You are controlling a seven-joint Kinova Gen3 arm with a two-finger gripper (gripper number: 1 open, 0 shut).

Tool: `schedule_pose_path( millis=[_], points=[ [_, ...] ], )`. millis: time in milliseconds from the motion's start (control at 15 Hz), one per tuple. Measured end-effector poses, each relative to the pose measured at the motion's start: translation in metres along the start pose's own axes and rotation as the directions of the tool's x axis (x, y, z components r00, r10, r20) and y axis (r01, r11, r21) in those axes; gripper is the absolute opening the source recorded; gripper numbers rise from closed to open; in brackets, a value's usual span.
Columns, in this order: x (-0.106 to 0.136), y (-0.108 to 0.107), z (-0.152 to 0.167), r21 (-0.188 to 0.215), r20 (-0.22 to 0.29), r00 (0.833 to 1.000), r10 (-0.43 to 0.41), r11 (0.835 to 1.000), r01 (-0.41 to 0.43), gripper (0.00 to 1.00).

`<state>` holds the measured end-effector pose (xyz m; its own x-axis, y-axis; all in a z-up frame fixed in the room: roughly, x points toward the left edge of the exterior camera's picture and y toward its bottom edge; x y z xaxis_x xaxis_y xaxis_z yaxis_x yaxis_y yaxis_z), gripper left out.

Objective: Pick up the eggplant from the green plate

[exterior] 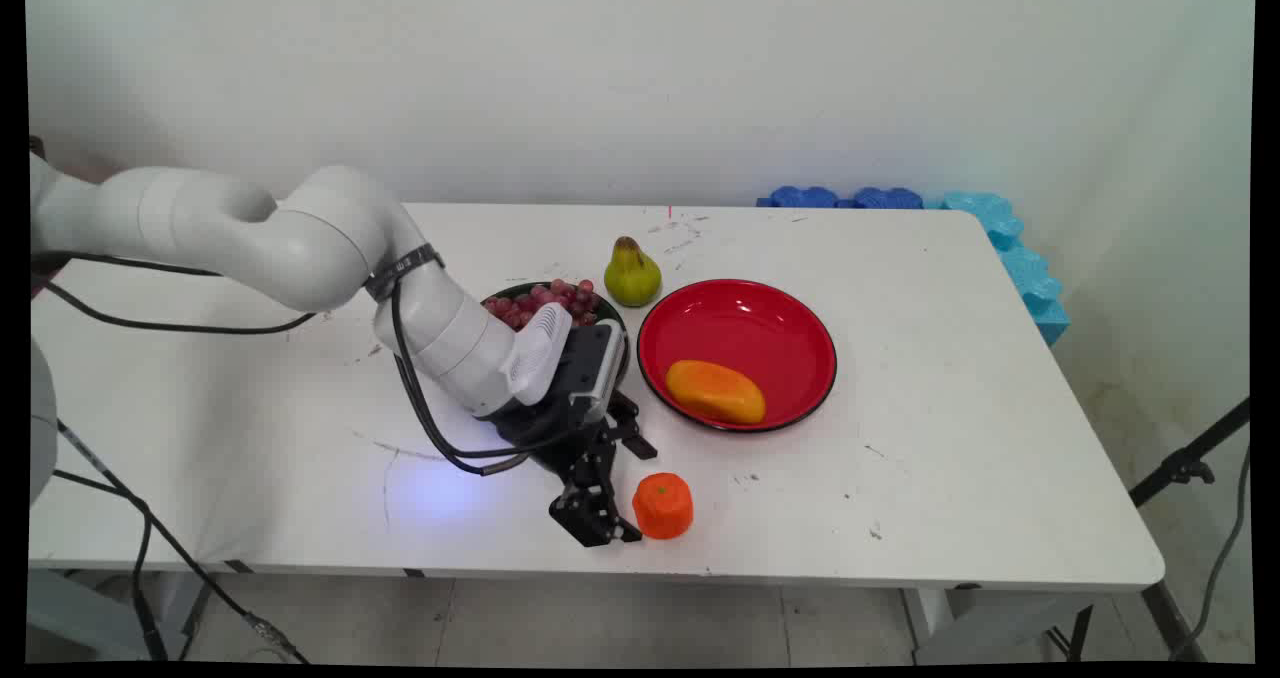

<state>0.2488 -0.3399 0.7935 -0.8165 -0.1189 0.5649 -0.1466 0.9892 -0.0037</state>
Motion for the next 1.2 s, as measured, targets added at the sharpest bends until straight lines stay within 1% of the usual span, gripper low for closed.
schedule_pose_path(
  millis=[133, 267, 467, 667, 933, 1067, 1200],
  points=[
    [0.007, -0.001, -0.009, 0.004, -0.014, 1.0, 0.013, 1.0, -0.012, 1.0],
    [0.018, -0.003, -0.028, 0.02, -0.043, 0.999, 0.023, 1.0, -0.022, 1.0],
    [0.032, -0.01, -0.063, 0.064, -0.085, 0.996, 0.021, 0.998, -0.016, 1.0],
    [0.038, -0.02, -0.096, 0.103, -0.112, 0.994, 0.001, 0.995, 0.01, 1.0],
    [0.033, -0.04, -0.13, 0.155, -0.123, 0.992, -0.03, 0.987, 0.049, 1.0],
    [0.023, -0.054, -0.145, 0.188, -0.114, 0.992, -0.057, 0.979, 0.078, 1.0],
    [0.012, -0.067, -0.151, 0.211, -0.098, 0.991, -0.086, 0.972, 0.105, 1.0]
  ],
)
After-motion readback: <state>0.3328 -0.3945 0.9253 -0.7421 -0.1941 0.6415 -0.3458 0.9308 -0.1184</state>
